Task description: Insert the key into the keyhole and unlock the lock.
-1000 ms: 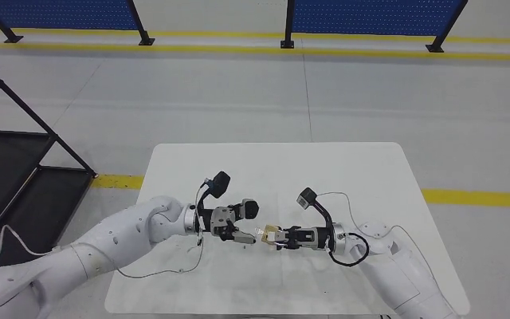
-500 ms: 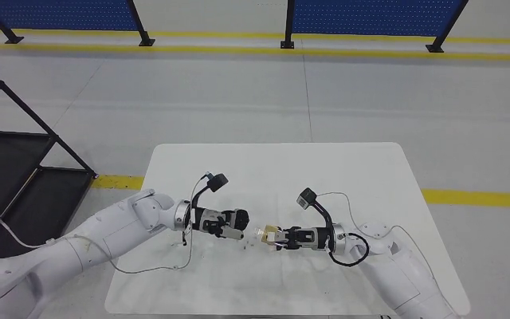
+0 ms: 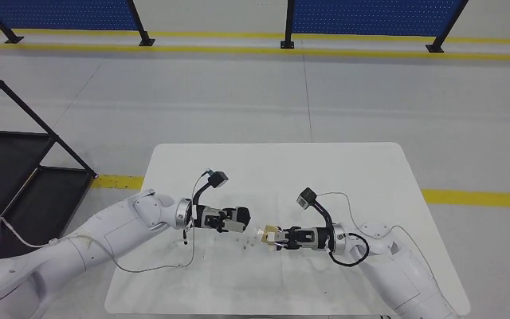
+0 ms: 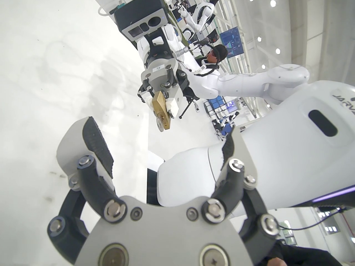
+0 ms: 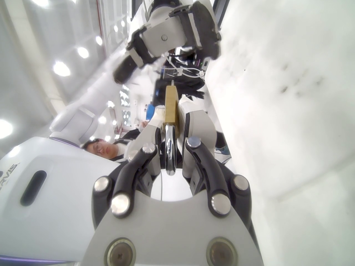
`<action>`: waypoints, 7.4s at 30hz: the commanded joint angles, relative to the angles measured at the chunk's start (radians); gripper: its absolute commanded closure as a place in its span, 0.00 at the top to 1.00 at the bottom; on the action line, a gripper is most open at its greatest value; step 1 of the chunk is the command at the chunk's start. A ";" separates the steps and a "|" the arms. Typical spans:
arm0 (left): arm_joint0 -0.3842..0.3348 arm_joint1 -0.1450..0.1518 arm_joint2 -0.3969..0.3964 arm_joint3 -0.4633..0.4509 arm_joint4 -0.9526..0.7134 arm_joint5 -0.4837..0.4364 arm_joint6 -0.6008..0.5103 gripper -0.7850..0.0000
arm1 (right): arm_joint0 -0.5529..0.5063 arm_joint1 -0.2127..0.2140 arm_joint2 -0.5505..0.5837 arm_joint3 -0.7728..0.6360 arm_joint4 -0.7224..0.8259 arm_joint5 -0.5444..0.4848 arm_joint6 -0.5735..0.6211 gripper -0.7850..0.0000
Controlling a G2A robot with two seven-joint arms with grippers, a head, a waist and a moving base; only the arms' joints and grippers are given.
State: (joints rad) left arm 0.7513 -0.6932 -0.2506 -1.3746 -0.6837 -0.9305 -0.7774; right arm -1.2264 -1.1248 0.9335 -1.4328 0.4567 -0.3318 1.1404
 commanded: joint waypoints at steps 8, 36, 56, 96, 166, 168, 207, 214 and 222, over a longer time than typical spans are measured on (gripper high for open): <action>0.017 -0.022 -0.032 -0.002 -0.035 0.088 -0.083 1.00 | 0.000 0.000 0.000 0.000 0.000 0.000 0.000 0.00; 0.089 -0.071 -0.166 0.030 -0.036 0.130 -0.223 0.23 | 0.000 0.000 0.000 0.000 0.000 0.000 0.000 0.00; 0.146 -0.086 -0.257 0.001 0.017 0.220 -0.232 0.00 | 0.000 0.000 0.000 0.000 0.000 0.000 0.000 0.00; 0.271 -0.102 -0.437 -0.076 0.383 0.053 -0.095 0.00 | 0.000 0.000 0.000 0.000 0.000 0.000 0.000 0.00; 0.486 -0.109 -0.615 -0.177 0.182 0.367 -0.196 0.17 | 0.000 0.000 0.000 0.000 0.000 0.000 0.000 0.00; 0.487 -0.110 -0.617 -0.177 0.183 0.371 -0.196 0.14 | 0.000 0.000 0.000 0.000 0.000 0.000 0.000 0.00; 0.461 -0.164 -0.631 -0.121 0.231 0.327 -0.241 0.00 | 0.000 0.000 0.000 0.000 0.000 0.000 0.000 0.00; 0.470 -0.166 -0.647 -0.134 0.304 0.268 -0.219 0.00 | 0.000 0.000 0.000 0.000 0.000 0.000 0.000 0.00; 0.491 -0.166 -0.677 -0.158 0.423 0.222 -0.144 0.00 | 0.000 0.000 0.000 0.000 0.000 0.000 0.000 0.00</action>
State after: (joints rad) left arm 1.2397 -0.8594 -0.9239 -1.5290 -0.2800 -0.7049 -0.9298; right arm -1.2264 -1.1248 0.9335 -1.4328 0.4567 -0.3318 1.1404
